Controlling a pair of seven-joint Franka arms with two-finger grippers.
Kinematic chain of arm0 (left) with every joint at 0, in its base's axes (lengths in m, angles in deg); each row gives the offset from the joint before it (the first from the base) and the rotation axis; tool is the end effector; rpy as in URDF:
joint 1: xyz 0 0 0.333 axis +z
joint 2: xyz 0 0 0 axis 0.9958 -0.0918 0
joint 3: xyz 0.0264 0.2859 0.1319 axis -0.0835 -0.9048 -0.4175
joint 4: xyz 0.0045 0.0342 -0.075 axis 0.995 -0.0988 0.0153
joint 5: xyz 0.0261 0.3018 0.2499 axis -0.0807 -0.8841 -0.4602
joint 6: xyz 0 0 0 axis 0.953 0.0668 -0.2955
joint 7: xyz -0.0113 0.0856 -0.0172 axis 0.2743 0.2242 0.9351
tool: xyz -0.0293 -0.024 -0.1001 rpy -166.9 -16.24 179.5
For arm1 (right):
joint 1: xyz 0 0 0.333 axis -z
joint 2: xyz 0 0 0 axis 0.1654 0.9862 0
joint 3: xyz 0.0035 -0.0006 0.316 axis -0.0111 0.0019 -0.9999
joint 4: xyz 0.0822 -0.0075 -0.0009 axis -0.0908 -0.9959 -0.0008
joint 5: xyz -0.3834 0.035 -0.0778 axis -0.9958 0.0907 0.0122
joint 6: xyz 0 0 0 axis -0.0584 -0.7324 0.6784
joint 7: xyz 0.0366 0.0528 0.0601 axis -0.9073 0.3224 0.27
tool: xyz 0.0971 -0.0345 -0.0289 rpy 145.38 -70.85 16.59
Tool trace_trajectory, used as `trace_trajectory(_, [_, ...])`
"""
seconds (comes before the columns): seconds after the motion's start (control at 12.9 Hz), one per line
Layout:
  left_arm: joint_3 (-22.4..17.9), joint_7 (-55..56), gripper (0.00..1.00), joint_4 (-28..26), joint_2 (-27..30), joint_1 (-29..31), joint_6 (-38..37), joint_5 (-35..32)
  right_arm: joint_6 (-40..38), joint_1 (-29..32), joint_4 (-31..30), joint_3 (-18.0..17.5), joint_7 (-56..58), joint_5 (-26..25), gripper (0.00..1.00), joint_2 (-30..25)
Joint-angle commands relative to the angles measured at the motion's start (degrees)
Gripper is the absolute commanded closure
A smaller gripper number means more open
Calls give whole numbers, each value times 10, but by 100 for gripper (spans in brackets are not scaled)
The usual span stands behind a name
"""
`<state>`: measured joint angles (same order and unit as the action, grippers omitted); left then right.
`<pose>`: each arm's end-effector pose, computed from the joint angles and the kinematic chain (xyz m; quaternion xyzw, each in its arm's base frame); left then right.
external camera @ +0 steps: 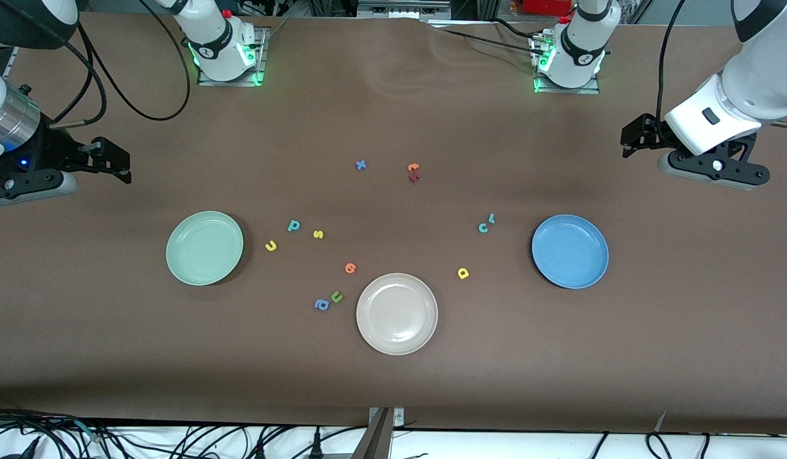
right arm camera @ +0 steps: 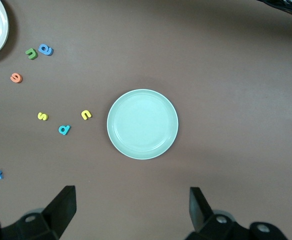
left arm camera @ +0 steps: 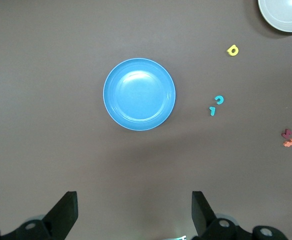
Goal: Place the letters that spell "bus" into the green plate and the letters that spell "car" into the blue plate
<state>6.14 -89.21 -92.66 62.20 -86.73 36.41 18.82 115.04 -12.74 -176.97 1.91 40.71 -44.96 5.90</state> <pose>0.5549 -0.0838 0.5889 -0.9918 0.1107 0.0624 0.0137 0.5936 0.0532 0.5905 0.9936 0.1117 0.0074 0.0169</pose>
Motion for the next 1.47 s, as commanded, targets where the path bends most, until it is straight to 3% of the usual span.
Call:
trace_trajectory(0.0, [-2, -11, 0, -9, 11, 2, -4, 13, -1, 2, 18, -1, 9, 10, 0, 8])
trace_trajectory(1.4, [-2, -11, 0, -9, 11, 1, -4, 13, 30, -7, 18, 1, 8, -16, 0, 14])
